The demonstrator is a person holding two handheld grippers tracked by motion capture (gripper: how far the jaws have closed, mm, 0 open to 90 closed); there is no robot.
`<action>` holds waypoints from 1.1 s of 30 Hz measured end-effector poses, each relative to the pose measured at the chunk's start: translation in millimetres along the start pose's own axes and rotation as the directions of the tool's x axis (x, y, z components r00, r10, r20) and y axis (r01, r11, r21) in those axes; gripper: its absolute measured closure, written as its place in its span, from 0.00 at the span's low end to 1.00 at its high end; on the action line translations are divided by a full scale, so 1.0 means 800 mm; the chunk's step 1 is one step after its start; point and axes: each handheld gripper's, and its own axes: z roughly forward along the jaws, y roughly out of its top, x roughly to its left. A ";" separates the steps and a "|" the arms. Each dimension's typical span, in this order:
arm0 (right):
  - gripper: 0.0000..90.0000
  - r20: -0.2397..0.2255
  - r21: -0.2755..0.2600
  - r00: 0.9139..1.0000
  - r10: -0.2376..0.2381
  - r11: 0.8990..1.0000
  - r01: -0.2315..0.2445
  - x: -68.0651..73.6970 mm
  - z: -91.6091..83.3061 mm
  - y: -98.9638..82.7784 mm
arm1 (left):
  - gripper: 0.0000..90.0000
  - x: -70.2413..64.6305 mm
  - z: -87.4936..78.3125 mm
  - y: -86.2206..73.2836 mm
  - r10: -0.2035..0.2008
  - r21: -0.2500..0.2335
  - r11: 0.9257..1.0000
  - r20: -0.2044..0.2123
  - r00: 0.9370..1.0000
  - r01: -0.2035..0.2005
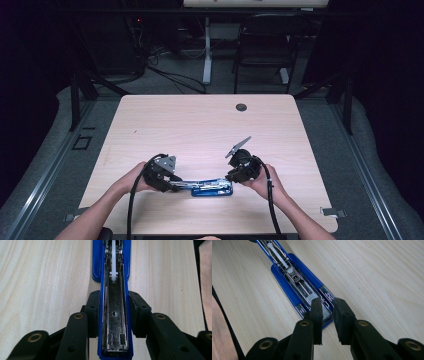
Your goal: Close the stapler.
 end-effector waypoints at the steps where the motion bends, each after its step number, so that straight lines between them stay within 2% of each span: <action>1: 0.87 0.000 0.000 1.000 0.000 1.000 0.000 0.000 0.000 0.000 | 0.73 -0.001 0.000 0.000 -0.001 -0.003 1.000 -0.008 1.000 0.001; 2: 0.87 -0.001 -0.003 1.000 0.000 1.000 0.000 0.000 0.000 0.000 | 0.73 0.000 -0.001 0.001 0.003 0.005 1.000 0.010 1.000 -0.003; 3: 0.87 -0.003 -0.004 1.000 -0.007 1.000 0.007 0.002 0.001 0.001 | 0.73 -0.001 -0.001 0.001 0.003 -0.008 1.000 -0.010 1.000 -0.003; 5: 0.87 -0.003 -0.007 1.000 -0.008 1.000 0.008 0.002 0.001 0.001 | 0.73 -0.001 -0.002 0.002 0.005 -0.002 1.000 -0.007 1.000 -0.005; 6: 0.87 -0.006 -0.005 1.000 -0.007 1.000 0.007 0.003 0.001 0.001 | 0.73 0.000 -0.004 0.003 0.006 0.005 1.000 0.007 1.000 -0.006; 7: 0.87 -0.011 -0.005 1.000 -0.005 1.000 0.005 0.003 0.002 0.001 | 0.73 -0.002 -0.003 0.003 0.004 -0.005 1.000 -0.010 1.000 -0.004; 13: 0.87 -0.014 -0.009 1.000 -0.010 1.000 0.010 0.004 0.003 0.003 | 0.73 -0.004 -0.003 0.005 0.007 0.004 1.000 -0.018 1.000 -0.006; 14: 0.88 -0.019 -0.022 1.000 -0.013 1.000 0.012 0.006 0.003 0.006 | 0.73 -0.004 -0.006 0.008 0.012 0.019 1.000 -0.001 1.000 -0.012; 15: 0.88 -0.019 -0.022 1.000 -0.013 1.000 0.012 0.006 0.003 0.006 | 0.73 -0.004 -0.006 0.008 0.012 0.019 1.000 -0.001 1.000 -0.012; 16: 0.88 -0.018 -0.030 1.000 -0.007 1.000 0.006 0.007 0.004 0.006 | 0.73 -0.006 -0.006 0.008 0.012 0.013 1.000 -0.026 1.000 -0.011; 18: 0.87 -0.023 -0.025 1.000 -0.018 1.000 0.017 0.009 0.006 0.010 | 0.72 -0.005 -0.007 0.009 0.004 -0.001 1.000 -0.014 1.000 -0.004; 20: 0.87 -0.025 -0.023 0.999 -0.019 1.000 0.019 0.010 0.006 0.011 | 0.72 -0.004 -0.009 0.010 0.004 0.007 1.000 0.000 1.000 -0.004; 27: 0.88 -0.040 -0.017 0.998 -0.038 0.999 0.037 0.018 0.015 0.018 | 0.72 -0.005 -0.008 0.009 -0.008 -0.002 1.000 -0.011 1.000 0.008; 33: 0.89 -0.048 -0.006 0.998 -0.049 0.999 0.049 0.021 0.019 0.021 | 0.70 -0.007 -0.009 0.007 -0.028 0.012 1.000 -0.026 0.999 0.029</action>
